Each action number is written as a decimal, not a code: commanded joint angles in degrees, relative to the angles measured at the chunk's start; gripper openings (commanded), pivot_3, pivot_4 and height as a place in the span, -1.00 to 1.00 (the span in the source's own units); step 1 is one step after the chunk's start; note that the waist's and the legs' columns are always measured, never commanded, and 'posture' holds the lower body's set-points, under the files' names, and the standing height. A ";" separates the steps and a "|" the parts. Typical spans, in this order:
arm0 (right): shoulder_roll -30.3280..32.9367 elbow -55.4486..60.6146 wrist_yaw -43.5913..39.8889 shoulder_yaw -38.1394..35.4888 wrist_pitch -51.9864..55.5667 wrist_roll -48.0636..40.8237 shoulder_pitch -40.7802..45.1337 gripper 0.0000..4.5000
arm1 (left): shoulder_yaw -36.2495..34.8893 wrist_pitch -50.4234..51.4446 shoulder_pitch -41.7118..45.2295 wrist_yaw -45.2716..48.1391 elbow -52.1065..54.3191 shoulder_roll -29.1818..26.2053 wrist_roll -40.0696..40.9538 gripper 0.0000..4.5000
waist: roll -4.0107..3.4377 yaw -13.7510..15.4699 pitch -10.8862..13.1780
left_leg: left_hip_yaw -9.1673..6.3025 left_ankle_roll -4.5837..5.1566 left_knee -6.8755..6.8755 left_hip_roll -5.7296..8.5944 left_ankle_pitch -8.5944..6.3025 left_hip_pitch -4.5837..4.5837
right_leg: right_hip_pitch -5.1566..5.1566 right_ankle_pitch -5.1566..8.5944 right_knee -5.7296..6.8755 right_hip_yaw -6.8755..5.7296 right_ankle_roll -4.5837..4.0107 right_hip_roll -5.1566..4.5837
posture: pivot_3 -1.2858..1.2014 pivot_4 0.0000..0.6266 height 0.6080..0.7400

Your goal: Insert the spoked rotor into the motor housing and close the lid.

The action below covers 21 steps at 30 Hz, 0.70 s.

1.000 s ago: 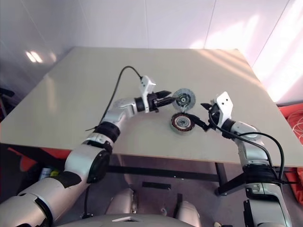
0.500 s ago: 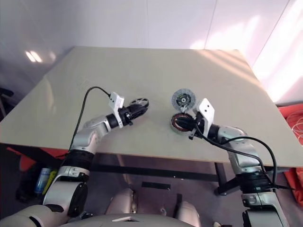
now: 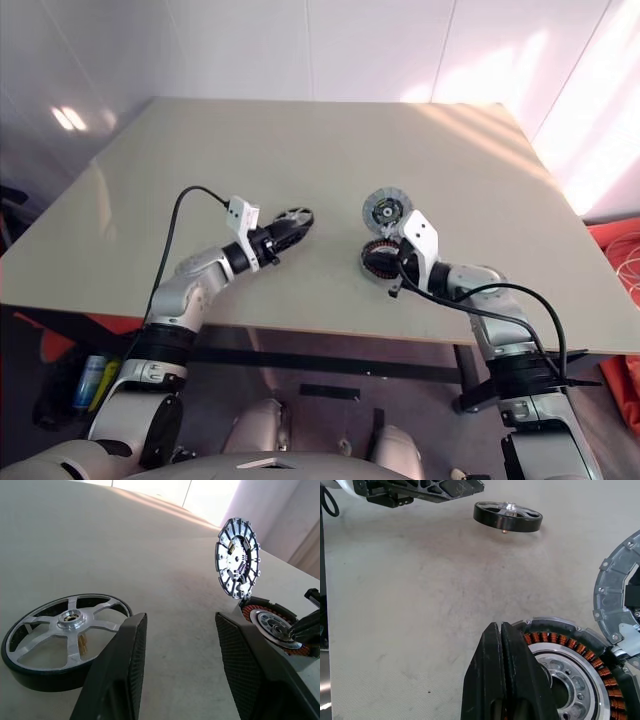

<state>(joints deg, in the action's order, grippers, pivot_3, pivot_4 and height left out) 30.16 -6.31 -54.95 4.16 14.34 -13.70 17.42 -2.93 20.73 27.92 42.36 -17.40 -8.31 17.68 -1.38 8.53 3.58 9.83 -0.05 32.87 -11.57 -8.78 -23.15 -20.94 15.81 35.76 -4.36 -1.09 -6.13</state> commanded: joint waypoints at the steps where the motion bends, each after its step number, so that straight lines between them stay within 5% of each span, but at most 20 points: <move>1: 0.23 1.01 -0.29 -0.28 -0.77 -0.31 0.68 -0.99 | 0.07 -0.51 0.70 -0.65 2.58 -0.24 0.92 0.02 | 0.00 0.00 0.00 | 0.00 -0.01 0.01 0.00 0.00 0.00 | 0.00 -0.01 0.00 0.00 0.01 0.00 | 0.03 -1.00 1.00; 21: -0.56 -6.26 0.88 -0.25 -4.74 3.02 2.31 -0.99 | -1.80 0.49 3.56 -4.21 4.39 -3.19 2.57 0.02 | 0.00 0.00 -0.02 | 0.02 0.02 0.17 0.00 -0.01 0.04 | 0.08 -0.04 0.10 0.02 0.03 0.00 | 0.03 -1.00 1.00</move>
<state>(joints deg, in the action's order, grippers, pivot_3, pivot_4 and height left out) 29.56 -12.09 -54.56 4.23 10.28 -10.89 18.53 -4.62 21.00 30.48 38.41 -16.02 -11.23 19.15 -1.38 8.53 3.56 9.86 -0.04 33.06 -11.57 -8.79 -23.12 -20.86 15.78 35.86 -4.33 -1.06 -6.13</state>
